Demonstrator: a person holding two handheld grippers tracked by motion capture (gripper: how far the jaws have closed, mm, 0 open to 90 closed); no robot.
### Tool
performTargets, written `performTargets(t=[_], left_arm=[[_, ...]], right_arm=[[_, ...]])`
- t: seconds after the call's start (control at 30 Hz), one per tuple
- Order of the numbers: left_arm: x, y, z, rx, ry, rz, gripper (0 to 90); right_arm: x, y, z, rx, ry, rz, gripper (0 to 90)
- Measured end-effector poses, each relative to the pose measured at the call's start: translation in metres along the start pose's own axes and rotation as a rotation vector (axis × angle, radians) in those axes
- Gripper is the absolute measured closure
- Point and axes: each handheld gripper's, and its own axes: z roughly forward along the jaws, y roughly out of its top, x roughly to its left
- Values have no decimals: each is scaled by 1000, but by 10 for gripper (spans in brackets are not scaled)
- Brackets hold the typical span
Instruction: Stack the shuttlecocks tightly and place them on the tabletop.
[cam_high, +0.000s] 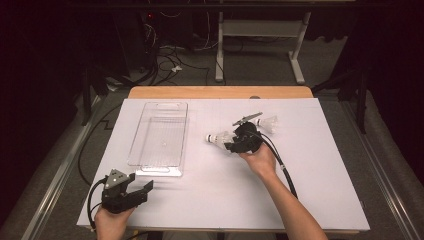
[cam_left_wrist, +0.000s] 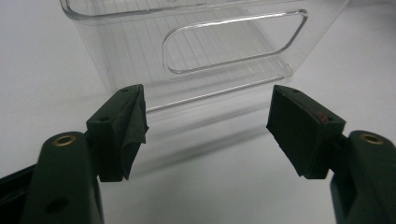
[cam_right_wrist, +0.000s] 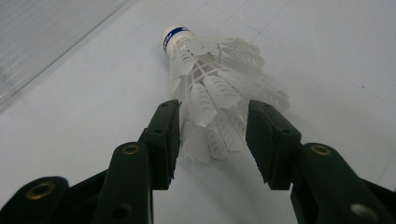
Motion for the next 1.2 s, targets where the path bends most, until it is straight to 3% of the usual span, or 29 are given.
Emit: performTargets(t=[1.2], left_arm=[[-1,0,0,-3,0,3,297]], right_arm=[[2,-9,-13,-35,-5,-9,537]])
